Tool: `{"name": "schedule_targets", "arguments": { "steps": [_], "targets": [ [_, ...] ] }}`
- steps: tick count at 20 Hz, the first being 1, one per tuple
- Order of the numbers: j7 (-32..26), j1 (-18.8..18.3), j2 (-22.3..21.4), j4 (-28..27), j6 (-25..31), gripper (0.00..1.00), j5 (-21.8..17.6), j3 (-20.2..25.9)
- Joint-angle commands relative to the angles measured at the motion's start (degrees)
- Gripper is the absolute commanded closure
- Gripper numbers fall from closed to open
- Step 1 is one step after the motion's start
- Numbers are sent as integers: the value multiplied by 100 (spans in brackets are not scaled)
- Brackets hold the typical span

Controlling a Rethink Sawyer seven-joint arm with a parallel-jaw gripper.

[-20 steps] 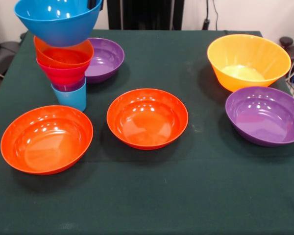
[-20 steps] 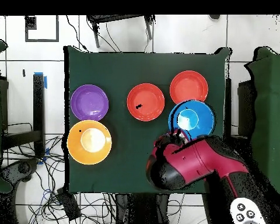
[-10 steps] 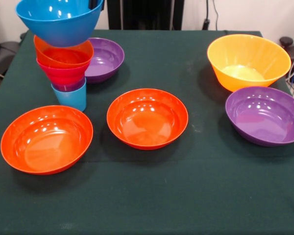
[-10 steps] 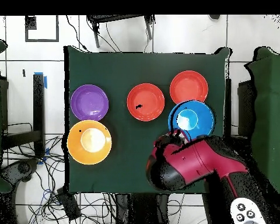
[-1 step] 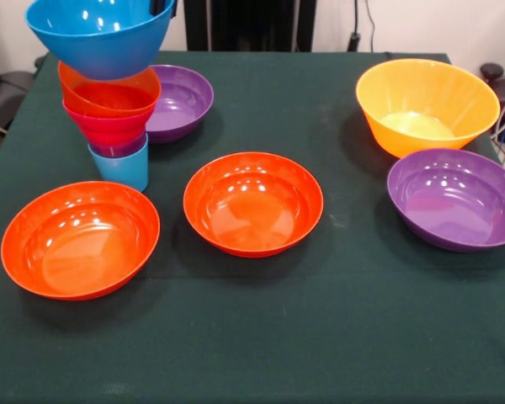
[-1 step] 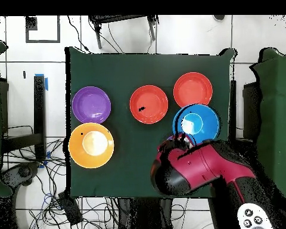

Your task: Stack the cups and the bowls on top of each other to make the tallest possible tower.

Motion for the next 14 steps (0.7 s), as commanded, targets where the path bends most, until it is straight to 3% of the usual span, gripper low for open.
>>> {"name": "schedule_targets", "arguments": {
  "steps": [1, 14],
  "targets": [
    [-1046, 77, 392, 336, -139, 100, -541, 256],
    [-1049, -40, 487, 390, -127, 100, -521, 357]
  ]
}}
